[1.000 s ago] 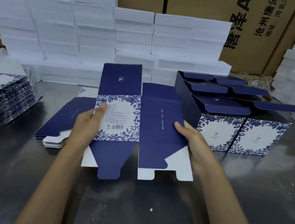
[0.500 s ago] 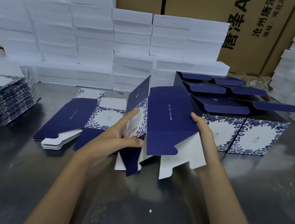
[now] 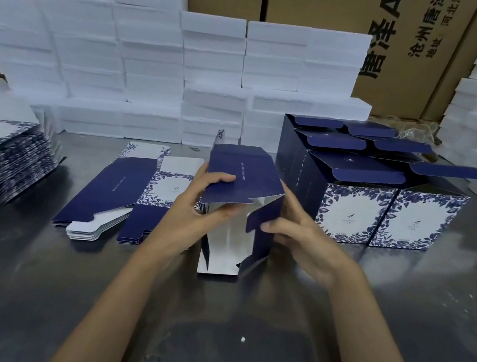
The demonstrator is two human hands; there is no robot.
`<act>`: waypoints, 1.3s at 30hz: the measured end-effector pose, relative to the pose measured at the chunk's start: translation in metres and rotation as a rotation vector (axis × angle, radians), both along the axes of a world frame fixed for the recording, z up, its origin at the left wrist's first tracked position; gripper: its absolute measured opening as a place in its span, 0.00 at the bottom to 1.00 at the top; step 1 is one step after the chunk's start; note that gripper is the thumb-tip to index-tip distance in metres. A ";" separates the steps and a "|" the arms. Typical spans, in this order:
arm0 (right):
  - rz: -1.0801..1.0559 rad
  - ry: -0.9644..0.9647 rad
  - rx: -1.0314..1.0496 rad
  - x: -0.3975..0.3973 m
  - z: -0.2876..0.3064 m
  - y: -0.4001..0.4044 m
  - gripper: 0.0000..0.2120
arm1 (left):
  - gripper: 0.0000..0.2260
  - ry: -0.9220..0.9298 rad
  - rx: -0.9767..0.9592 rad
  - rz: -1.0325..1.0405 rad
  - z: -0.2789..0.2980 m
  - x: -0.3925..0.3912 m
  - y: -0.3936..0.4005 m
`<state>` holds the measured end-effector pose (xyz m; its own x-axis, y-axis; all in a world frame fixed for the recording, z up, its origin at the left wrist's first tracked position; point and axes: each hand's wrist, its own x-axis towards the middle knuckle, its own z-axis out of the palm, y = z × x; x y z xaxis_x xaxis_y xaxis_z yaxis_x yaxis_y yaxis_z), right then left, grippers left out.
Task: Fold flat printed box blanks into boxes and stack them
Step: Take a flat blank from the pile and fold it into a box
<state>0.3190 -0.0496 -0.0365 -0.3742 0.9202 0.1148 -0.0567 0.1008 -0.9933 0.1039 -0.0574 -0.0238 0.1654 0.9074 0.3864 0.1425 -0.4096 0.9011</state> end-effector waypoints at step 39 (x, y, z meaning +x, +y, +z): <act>-0.312 -0.872 0.210 0.003 -0.026 0.014 0.22 | 0.21 -0.090 0.046 0.140 -0.005 0.008 0.004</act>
<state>0.3221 -0.0356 -0.0620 -0.1467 0.9855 0.0854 0.7559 0.1674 -0.6330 0.1117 -0.0532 -0.0288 0.0010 0.9002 0.4356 0.1205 -0.4325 0.8935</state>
